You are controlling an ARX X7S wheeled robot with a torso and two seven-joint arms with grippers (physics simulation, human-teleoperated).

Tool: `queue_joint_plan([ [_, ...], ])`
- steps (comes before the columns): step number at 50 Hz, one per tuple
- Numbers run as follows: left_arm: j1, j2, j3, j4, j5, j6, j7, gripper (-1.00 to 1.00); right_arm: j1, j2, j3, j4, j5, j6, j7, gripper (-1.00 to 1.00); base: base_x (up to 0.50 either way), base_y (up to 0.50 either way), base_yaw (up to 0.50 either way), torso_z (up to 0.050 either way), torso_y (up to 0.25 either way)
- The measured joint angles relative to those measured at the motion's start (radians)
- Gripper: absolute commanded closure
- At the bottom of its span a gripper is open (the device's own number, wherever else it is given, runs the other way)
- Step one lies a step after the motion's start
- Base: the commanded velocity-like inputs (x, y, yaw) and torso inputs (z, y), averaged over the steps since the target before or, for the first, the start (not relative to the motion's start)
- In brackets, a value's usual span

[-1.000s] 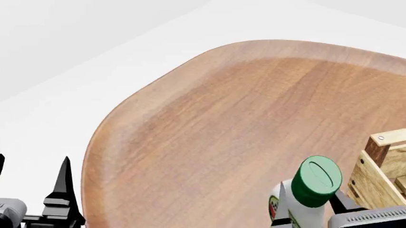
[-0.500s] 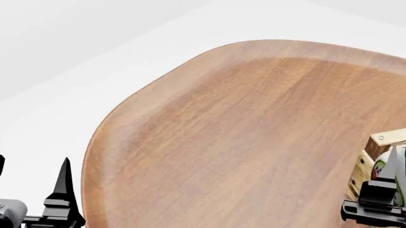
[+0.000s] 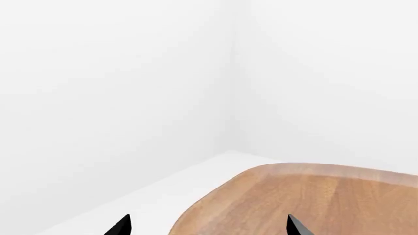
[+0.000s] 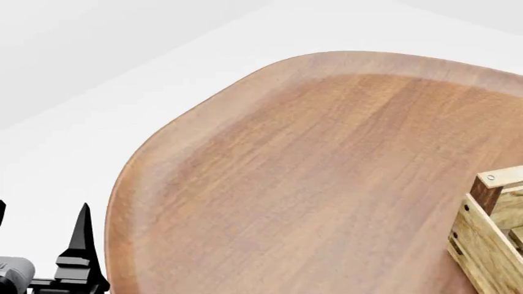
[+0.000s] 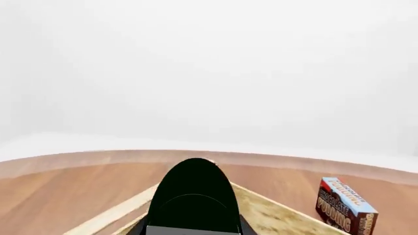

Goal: Pick up the salad dressing and put it in the tray.

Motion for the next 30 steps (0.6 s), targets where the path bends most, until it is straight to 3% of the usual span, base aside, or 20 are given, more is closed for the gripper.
queue_joint_plan([
  [18, -0.002, -0.004, 0.006, 0.000, 0.000, 0.001, -0.005, -1.00, 0.100, -0.008, 0.013, 0.312, -0.060, -0.063, 0.000, 1.00, 0.00, 0.00, 0.00, 0.000, 0.001],
  [30, -0.003, -0.006, 0.011, -0.001, 0.002, 0.003, -0.008, -1.00, 0.183, -0.027, -0.001, 0.608, -0.135, -0.193, -0.015, 1.00, 0.00, 0.00, 0.00, 0.000, 0.001],
])
